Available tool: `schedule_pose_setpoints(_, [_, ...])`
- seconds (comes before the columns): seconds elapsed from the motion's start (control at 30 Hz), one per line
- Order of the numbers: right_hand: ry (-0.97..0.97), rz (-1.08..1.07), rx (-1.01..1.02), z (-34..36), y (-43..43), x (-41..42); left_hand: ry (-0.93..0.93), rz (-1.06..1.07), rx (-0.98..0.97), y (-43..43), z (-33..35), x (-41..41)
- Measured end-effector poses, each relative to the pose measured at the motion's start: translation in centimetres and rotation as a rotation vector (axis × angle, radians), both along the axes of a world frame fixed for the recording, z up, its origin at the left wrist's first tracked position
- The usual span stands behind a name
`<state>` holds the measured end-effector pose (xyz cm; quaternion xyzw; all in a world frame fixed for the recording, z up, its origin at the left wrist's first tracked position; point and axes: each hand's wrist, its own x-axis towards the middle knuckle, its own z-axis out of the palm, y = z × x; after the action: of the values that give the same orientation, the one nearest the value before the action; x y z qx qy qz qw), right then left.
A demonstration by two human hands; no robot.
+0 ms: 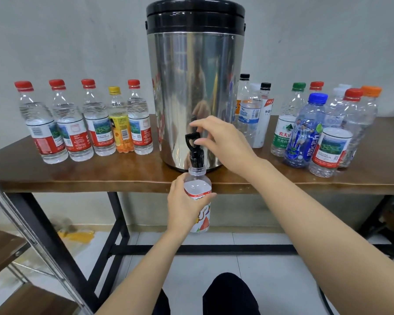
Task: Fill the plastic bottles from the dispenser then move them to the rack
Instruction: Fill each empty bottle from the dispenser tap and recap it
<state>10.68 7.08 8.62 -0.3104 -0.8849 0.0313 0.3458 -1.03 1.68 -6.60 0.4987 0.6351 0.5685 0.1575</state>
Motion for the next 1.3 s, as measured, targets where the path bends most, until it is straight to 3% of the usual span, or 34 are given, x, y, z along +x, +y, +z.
schedule_pose_setpoints(0.13, [-0.079, -0.001, -0.018, 0.4, 0.1, -0.8, -0.032, -0.014, -0.014, -0.2, 0.2, 0.0])
schedule_pose_setpoints(0.27, [0.013, 0.03, -0.021, -0.3, 0.2, -1.0, -0.04, -0.017, -0.024, -0.4, 0.6, 0.1])
schedule_pose_setpoints(0.57, [0.169, 0.098, 0.191, -5.1, 0.1, 1.1, -0.052, -0.015, -0.025, -0.6, 0.8, 0.2])
schedule_pose_setpoints(0.67, [0.214, 0.087, 0.175, -6.3, 0.2, 1.0, -0.042, -0.016, -0.024, -0.8, 1.1, 0.3])
schedule_pose_setpoints(0.83, [0.25, -0.061, 0.313, -6.2, -0.4, 1.0, -0.026, -0.011, -0.018, -1.0, 1.3, 0.3])
schedule_pose_setpoints(0.93, [0.349, -0.047, 0.218, -6.7, -0.4, 0.7, -0.038, -0.019, 0.006, -0.9, 1.2, 0.2])
schedule_pose_setpoints(1.07, [0.43, 0.043, -0.082, -6.9, 0.6, 1.5, -0.048, -0.035, -0.007, -0.9, 1.2, 0.2])
schedule_pose_setpoints(1.3, [0.425, 0.04, -0.108, -7.8, 1.6, 1.2, -0.063, -0.052, -0.017, -0.8, 1.0, 0.1])
